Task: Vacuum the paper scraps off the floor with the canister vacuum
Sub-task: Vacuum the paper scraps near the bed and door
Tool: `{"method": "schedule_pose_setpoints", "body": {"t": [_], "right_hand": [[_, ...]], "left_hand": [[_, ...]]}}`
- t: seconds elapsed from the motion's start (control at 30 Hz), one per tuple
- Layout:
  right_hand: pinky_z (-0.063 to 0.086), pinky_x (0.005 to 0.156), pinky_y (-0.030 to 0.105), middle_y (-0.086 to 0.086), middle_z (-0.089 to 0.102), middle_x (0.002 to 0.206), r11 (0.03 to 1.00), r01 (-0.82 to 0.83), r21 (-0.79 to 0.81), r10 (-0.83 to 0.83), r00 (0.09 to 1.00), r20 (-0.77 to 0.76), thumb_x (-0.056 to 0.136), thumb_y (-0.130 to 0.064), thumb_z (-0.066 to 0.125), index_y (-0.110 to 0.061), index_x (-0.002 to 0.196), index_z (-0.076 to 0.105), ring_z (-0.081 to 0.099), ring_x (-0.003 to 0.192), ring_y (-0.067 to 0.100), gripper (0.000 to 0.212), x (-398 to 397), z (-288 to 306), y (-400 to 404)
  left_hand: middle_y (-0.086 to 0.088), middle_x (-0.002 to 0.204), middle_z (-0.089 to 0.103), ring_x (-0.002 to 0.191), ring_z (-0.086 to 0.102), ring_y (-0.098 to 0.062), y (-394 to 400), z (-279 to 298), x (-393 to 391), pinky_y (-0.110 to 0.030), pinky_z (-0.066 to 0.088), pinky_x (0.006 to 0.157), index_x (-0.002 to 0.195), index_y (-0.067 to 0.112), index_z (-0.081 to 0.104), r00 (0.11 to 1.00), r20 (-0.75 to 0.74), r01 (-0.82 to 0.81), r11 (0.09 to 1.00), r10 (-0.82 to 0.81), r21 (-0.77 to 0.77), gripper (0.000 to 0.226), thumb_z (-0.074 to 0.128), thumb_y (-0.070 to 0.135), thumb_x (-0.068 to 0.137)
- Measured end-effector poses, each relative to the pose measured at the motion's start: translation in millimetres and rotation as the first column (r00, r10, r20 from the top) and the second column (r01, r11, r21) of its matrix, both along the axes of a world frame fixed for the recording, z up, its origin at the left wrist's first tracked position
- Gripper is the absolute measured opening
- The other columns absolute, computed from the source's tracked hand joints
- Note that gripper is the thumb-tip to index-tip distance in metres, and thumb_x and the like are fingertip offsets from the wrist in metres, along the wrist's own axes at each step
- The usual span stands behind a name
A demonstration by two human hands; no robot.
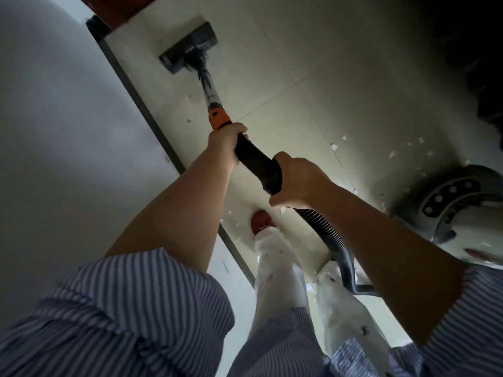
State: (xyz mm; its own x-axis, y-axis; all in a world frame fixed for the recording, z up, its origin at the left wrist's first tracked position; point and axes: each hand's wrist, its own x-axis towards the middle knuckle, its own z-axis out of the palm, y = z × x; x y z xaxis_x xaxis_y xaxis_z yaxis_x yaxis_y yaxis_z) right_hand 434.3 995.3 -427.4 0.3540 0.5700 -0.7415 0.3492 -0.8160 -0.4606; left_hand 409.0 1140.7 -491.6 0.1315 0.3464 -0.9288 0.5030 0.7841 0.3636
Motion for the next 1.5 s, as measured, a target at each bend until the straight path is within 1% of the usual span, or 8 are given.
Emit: {"method": "schedule_pose_setpoints", "body": {"t": [0.1,0.23,0.33,0.47,0.83,0.93,1.23,1.5], "right_hand": [[0.046,0.062,0.03,0.004,0.054,0.078,1.0,-0.013,0.028,0.014,1.0,-0.026,0.069,-0.021,0.075,-0.009,0.106,0.046,0.052,0.068,0.02,0.049,-1.1,16.3,-32.8],[0.05,0.068,0.03,0.009,0.063,0.091,0.999,0.0,0.035,0.003,0.996,-0.085,0.067,-0.017,0.077,-0.009,0.111,0.051,0.06,0.075,0.024,0.052,-7.9,47.5,-101.1],[0.045,0.064,0.025,0.004,0.06,0.089,1.0,-0.015,0.009,0.016,0.992,-0.124,0.066,-0.017,0.079,-0.01,0.111,0.052,0.06,0.079,0.022,0.053,-14.4,67.2,-160.5],[0.041,0.058,0.018,0.0,0.058,0.08,0.999,-0.037,-0.033,0.03,0.985,-0.169,0.065,-0.014,0.079,-0.009,0.108,0.052,0.056,0.071,0.016,0.051,-19.1,86.6,-242.2],[0.055,0.058,0.027,-0.001,0.064,0.078,0.997,0.068,-0.041,-0.075,0.972,-0.224,0.061,-0.003,0.08,-0.018,0.099,0.055,0.068,0.071,0.026,0.047,8.8,87.3,-322.1],[0.052,0.059,0.025,0.003,0.063,0.08,0.994,0.081,-0.072,-0.093,0.977,-0.194,0.063,-0.002,0.079,-0.019,0.1,0.054,0.066,0.076,0.028,0.048,18.5,82.9,-310.5],[0.054,0.064,0.031,0.006,0.063,0.087,0.997,0.078,0.0,-0.076,0.977,-0.197,0.065,-0.011,0.076,-0.015,0.109,0.055,0.06,0.064,0.018,0.049,20.9,43.1,-166.9],[0.055,0.073,0.037,0.006,0.063,0.087,0.992,0.082,0.092,-0.066,0.984,-0.165,0.065,-0.018,0.076,-0.014,0.108,0.055,0.059,0.068,0.021,0.048,9.5,3.5,-8.4]], "left_hand": [[0.001,0.036,0.044,0.033,0.046,-0.011,-34.0,6.0,-4.2,-0.02,0.039,0.042,0.063,0.01,0.037,1.0,0.004,-0.015,1.0,0.015,0.025,0.029,0.053,0.0,0.086],[-0.006,0.067,0.047,0.057,0.047,-0.018,-102.9,25.1,-15.2,-0.025,0.039,0.051,0.085,0.001,0.053,0.999,-0.036,0.039,0.999,-0.039,0.006,0.003,0.055,0.003,0.086],[-0.014,0.095,0.053,0.084,0.056,-0.026,-161.6,32.7,-26.6,-0.03,0.047,0.064,0.127,-0.005,0.049,0.991,-0.112,0.075,0.997,-0.073,0.007,0.047,0.059,0.006,0.082],[-0.017,0.12,0.06,0.111,0.061,-0.032,-248.9,43.9,-40.2,-0.036,0.05,0.079,0.13,-0.002,0.047,0.979,-0.189,0.07,0.997,-0.075,-0.035,0.052,0.06,0.007,0.08],[-0.007,0.093,0.052,0.073,0.054,-0.02,-328.2,48.2,-22.8,-0.029,0.048,0.065,0.124,-0.001,0.048,0.989,-0.14,0.031,0.994,-0.046,-0.109,0.046,0.063,0.008,0.081],[-0.01,0.107,0.059,0.091,0.061,-0.03,-322.5,48.6,-14.2,-0.04,0.053,0.086,0.123,-0.001,0.047,0.992,-0.121,-0.034,0.992,0.019,-0.122,0.052,0.065,0.003,0.074],[-0.009,0.088,0.054,0.082,0.055,-0.023,-167.9,35.1,-4.4,-0.031,0.046,0.077,0.131,-0.002,0.046,0.99,-0.138,-0.018,1.0,0.016,-0.016,0.053,0.063,0.005,0.081],[-0.011,0.106,0.061,0.099,0.059,-0.024,-5.7,17.4,-6.8,-0.038,0.048,0.097,0.126,0.002,0.049,0.987,-0.15,0.059,0.996,-0.048,0.067,0.047,0.067,0.012,0.084]]}}
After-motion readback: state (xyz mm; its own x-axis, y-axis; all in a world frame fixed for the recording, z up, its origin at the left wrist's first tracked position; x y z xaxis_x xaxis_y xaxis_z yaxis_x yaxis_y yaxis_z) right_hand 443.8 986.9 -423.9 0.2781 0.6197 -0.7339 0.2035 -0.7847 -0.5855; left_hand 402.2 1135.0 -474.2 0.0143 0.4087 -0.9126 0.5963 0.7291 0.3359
